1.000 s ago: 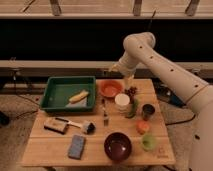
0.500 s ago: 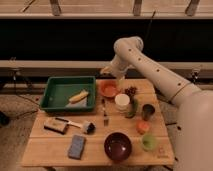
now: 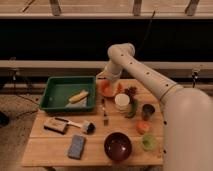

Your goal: Place fork in paper cup

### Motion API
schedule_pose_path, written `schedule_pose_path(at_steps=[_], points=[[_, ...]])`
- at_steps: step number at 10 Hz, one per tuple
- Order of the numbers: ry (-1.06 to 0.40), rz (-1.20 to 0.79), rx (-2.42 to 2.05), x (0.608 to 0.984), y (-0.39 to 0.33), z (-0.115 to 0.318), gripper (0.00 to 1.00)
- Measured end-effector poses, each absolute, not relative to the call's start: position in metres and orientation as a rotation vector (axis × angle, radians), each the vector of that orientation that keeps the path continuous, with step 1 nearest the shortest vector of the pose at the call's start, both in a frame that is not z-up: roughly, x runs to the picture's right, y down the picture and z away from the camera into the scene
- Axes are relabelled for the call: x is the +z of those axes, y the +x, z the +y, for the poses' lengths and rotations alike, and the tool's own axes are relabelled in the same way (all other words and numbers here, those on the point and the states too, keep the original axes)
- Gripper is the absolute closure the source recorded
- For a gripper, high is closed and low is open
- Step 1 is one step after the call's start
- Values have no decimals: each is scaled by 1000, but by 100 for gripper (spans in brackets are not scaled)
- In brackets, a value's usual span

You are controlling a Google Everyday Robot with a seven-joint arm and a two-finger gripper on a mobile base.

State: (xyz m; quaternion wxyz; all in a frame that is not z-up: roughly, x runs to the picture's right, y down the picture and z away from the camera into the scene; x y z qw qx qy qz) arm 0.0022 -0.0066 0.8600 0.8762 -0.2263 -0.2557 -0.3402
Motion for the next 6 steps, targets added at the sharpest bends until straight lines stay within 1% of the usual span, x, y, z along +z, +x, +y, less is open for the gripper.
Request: schedule_pose_path(at_steps=[3,6], points=[[-508,-533,-708,869,-4,3,20],[-545,-522,-687,877,9,15,20]])
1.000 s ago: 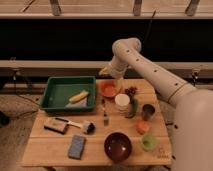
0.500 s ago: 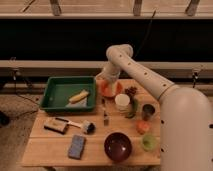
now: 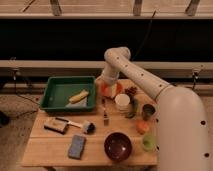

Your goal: Place fork in paper cup

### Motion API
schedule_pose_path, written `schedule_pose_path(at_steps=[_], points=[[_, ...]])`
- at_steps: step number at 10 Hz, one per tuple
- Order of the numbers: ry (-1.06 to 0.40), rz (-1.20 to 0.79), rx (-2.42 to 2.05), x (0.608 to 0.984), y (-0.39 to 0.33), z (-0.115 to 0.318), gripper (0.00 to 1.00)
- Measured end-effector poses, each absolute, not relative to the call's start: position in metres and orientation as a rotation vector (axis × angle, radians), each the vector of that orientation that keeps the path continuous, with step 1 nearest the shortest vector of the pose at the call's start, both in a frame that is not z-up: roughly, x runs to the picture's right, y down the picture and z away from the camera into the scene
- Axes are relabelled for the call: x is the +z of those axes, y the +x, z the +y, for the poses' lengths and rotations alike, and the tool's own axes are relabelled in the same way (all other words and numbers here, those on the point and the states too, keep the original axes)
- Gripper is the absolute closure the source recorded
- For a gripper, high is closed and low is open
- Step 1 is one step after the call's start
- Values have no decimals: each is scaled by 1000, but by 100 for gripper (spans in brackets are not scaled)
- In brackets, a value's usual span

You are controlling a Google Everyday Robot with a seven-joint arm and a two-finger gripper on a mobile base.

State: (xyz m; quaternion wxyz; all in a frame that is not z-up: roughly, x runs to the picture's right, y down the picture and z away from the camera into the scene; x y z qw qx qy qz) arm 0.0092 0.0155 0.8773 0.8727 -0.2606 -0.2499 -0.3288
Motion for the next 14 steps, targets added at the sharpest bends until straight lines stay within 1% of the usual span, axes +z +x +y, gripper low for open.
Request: schedule_pose_path(at_steps=[2,6,9,14], points=[[-568,-518,-675,880,24,27,20],[-591,-521,-677,882,26,41,20],[-622,-509,-731,887,15,68,20],[-648,-481,-797,895,10,91,20]])
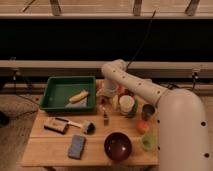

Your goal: Place fork in paper cup

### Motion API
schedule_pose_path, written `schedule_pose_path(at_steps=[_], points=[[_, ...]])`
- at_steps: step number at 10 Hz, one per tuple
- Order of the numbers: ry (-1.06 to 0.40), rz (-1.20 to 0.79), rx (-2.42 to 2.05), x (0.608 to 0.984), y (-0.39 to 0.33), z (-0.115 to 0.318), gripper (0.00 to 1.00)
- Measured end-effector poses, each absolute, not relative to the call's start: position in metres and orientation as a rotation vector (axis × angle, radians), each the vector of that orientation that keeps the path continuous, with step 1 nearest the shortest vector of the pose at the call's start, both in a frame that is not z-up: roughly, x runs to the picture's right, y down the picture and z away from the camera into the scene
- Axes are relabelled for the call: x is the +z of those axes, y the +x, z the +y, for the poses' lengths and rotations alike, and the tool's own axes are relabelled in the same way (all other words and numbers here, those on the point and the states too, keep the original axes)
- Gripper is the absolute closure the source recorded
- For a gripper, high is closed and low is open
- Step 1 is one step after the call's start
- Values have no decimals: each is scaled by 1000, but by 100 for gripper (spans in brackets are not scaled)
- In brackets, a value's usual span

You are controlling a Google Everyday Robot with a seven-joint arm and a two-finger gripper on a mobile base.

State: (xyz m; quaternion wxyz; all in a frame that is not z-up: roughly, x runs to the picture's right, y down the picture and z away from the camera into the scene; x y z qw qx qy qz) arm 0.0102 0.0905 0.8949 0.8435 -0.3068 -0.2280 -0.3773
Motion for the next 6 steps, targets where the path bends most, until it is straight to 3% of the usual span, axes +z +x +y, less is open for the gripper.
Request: schedule_pose_path(at_steps=[6], points=[[-647,-482,-798,895,10,90,20]])
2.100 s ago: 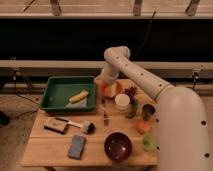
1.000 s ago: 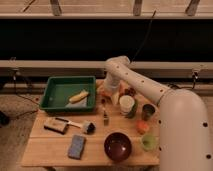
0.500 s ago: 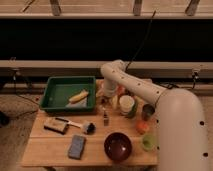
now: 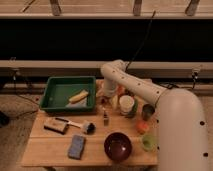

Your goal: Place fork in paper cup

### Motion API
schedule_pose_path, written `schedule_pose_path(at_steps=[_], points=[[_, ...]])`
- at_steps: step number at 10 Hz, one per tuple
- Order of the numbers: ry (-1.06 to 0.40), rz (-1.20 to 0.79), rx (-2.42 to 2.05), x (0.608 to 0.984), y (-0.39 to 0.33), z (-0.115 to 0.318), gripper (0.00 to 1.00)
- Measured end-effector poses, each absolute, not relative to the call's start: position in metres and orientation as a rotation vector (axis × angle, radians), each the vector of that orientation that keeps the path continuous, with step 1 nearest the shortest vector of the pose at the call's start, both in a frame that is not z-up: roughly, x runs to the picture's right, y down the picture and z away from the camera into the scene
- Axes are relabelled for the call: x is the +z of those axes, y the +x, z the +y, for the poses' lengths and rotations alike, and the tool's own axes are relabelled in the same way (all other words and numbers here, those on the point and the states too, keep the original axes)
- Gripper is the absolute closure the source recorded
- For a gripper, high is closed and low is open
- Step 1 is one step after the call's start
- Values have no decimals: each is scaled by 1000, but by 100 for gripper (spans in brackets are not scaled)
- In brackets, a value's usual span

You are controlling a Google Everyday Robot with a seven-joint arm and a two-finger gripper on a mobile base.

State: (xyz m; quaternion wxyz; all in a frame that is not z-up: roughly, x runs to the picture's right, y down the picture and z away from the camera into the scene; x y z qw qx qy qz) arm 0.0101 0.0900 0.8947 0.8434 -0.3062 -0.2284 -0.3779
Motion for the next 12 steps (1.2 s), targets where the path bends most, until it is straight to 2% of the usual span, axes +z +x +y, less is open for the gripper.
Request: schedule_pose_path(at_steps=[7,12], points=[[-567,-580,-827,909,10,86,20],[-595,-558,-901,932,-3,91,20]])
